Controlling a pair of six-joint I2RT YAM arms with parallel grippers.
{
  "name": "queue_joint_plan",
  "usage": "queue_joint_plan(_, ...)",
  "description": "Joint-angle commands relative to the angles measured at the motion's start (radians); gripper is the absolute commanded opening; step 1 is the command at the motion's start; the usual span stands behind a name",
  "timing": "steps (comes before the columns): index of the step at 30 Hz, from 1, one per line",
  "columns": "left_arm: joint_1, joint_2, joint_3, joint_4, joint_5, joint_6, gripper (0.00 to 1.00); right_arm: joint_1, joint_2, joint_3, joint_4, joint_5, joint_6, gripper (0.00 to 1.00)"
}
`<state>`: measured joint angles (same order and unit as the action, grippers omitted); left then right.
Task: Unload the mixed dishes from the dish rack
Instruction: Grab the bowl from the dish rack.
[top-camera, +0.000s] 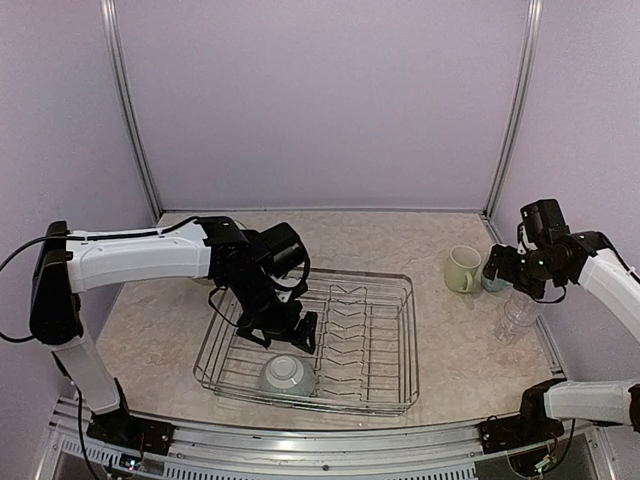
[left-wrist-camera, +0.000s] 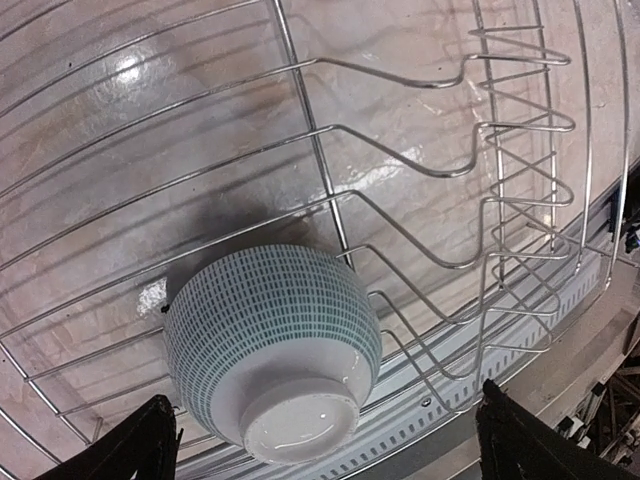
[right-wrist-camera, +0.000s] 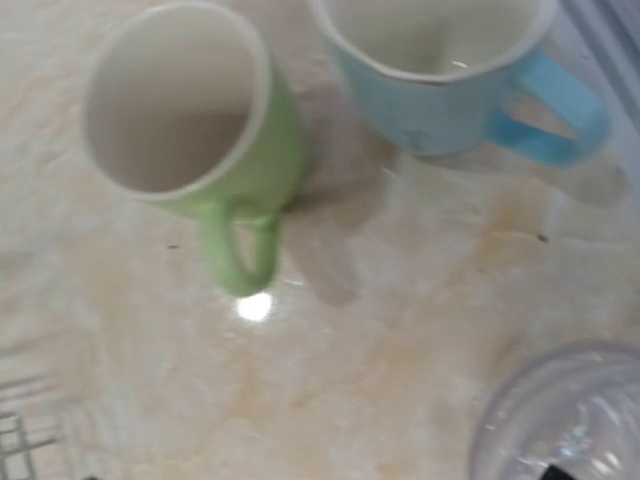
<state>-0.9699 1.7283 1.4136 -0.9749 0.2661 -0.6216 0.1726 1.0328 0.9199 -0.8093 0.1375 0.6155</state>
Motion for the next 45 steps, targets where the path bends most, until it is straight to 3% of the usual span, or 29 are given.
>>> queue_joint_plan(1,-0.03,0.045,0.02,-0.083,-0.077,0.008,0.99,-0.012,-0.033,0.019,0.033,-0.084,-0.059,0.93)
queue_joint_plan(9,-0.099,0.047,0.012,-0.149,-0.13,-0.048,0.97,-0.012,-0.046,-0.003,0.043,-0.091,-0.054,0.93)
queue_joint_plan(16,-0.133,0.085,0.032,-0.162,-0.141,-0.075,0.88,-0.012,-0.049,0.01,0.064,-0.135,-0.07,0.93)
queue_joint_plan(27,-0.139,0.149,0.083,-0.21,-0.204,-0.067,0.69,-0.012,-0.156,0.017,0.127,-0.211,-0.099,1.0)
queue_joint_plan(31,-0.139,0.151,0.086,-0.221,-0.221,-0.071,0.6,-0.012,-0.168,0.027,0.119,-0.179,-0.1,1.0)
queue_joint_plan(38,-0.139,0.134,0.081,-0.224,-0.231,-0.075,0.42,-0.012,-0.233,0.006,0.233,-0.271,-0.104,1.0)
queue_joint_plan(45,-0.137,0.105,0.084,-0.224,-0.253,-0.072,0.36,-0.005,-0.216,0.026,0.31,-0.39,-0.1,1.0)
